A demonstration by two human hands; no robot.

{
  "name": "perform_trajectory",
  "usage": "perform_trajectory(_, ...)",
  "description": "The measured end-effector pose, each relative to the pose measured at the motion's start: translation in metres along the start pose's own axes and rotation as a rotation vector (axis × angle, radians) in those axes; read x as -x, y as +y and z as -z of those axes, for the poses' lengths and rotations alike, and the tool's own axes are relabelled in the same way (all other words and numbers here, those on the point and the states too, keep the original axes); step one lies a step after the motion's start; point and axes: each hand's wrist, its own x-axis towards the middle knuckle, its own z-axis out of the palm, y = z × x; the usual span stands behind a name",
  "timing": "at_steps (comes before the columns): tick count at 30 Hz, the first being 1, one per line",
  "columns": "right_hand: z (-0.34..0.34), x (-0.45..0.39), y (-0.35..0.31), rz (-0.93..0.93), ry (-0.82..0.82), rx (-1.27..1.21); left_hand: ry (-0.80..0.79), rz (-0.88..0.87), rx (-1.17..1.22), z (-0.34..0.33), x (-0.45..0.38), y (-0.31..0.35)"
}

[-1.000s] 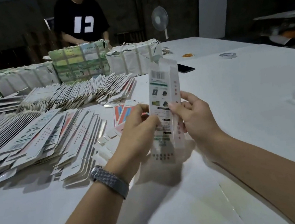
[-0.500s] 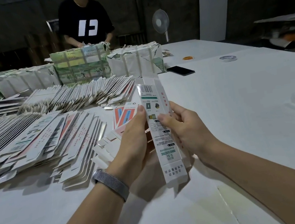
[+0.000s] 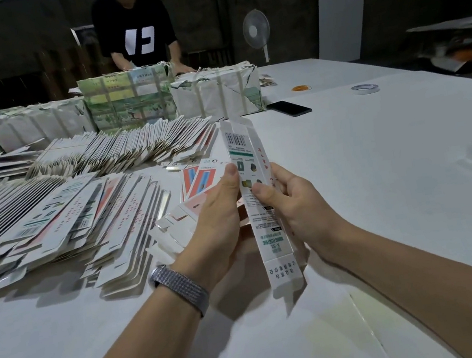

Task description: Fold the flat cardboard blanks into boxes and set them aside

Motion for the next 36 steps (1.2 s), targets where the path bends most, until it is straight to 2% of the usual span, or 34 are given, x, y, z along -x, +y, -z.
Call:
perform_trajectory(6,-0.006,0.003,0.001,0.027,0.006,-0.015,-0.032,-0.036,-0.122,0.004,0.0,0.002)
perform_trajectory(22,-0.009,0.006,-0.004,0.032,0.01,0.044,0.048,-0.042,-0.147,0.002,-0.004,-0.005)
perform_trajectory(29,-0.006,0.004,-0.008,0.041,0.024,0.049,0.034,-0.032,-0.133,0.005,-0.006,-0.004)
perform_trajectory(36,0.002,0.003,-0.018,0.027,0.114,0.056,0.003,-0.034,-0.18,0.006,-0.005,-0.002)
